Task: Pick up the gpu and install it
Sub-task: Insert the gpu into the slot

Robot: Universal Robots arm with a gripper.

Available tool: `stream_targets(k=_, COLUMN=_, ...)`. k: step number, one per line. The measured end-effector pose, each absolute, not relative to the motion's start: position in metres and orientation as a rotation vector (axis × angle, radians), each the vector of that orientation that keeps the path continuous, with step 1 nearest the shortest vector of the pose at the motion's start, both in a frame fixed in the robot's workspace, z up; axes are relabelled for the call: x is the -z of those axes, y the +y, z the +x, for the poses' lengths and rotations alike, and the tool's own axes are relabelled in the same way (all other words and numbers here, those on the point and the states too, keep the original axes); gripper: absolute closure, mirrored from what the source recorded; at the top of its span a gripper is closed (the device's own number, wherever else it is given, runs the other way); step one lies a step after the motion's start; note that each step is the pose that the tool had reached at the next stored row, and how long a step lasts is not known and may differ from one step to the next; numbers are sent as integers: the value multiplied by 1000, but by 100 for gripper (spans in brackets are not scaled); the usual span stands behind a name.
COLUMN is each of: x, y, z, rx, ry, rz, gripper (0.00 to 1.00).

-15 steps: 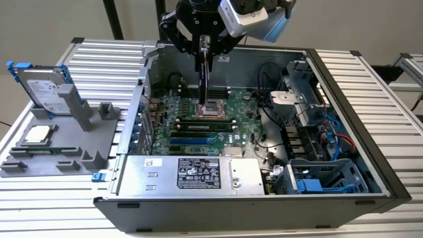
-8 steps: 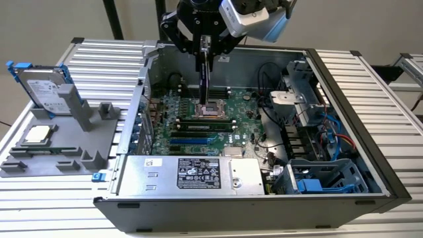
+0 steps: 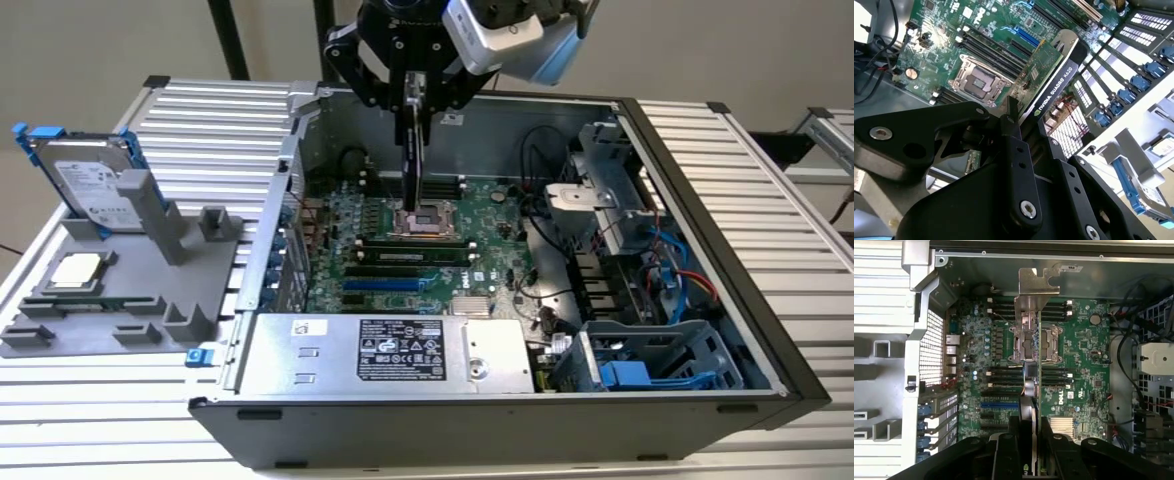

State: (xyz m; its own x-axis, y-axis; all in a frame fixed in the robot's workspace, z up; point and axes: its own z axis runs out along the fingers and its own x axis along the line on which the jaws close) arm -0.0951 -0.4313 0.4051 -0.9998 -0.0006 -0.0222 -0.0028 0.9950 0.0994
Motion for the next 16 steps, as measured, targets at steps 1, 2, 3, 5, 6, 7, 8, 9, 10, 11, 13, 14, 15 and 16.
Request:
stream_targets(k=1, x=-405, y=-431, z=-95, rx=-155, ry=3116, rz=-3, gripper=100)
stream_targets(k=2, x=-405, y=-431, z=-95, rx=-155, ry=3116, rz=-3, gripper=100)
stream_targets(k=3, x=-405, y=-431, z=-95, rx=-155, ry=3116, rz=-2, gripper=100)
stream_targets(k=5, x=-405, y=-431, z=-95, rx=-155, ry=3116, rz=-3, gripper=100)
stream_targets(k=6, x=-405, y=-431, z=-95, rx=-155, ry=3116, rz=-3, gripper=100)
stream_targets(k=7, x=-405, y=-431, z=-95, rx=-154, ry=3116, rz=-3, gripper=100)
stream_targets(k=8, x=-405, y=-431, z=-95, rx=-155, ry=3116, rz=-3, gripper=100)
stream_targets(k=9, x=-405, y=-431, z=-95, rx=-155, ry=3116, rz=-3, gripper=100)
stream_targets(k=10, x=-405, y=-431, z=-95, rx=-155, ry=3116, rz=-3, gripper=100)
stream_targets(k=11, x=-405, y=-431, z=-95, rx=-154, ry=3116, rz=-3, gripper=100)
stream_targets(k=13, x=-405, y=-431, z=-95, rx=-154, ry=3116, rz=-3, gripper=100)
stream_targets(k=14, x=-405, y=-431, z=-95, rx=-154, ry=3116, rz=-2, gripper=100)
stream_targets(k=15, x=-405, y=-431, z=-95, rx=-154, ry=3116, rz=-3, gripper=100)
stream_targets(k=16, x=-405, y=-431, z=-95, rx=-154, ry=3116, rz=-2, gripper=100)
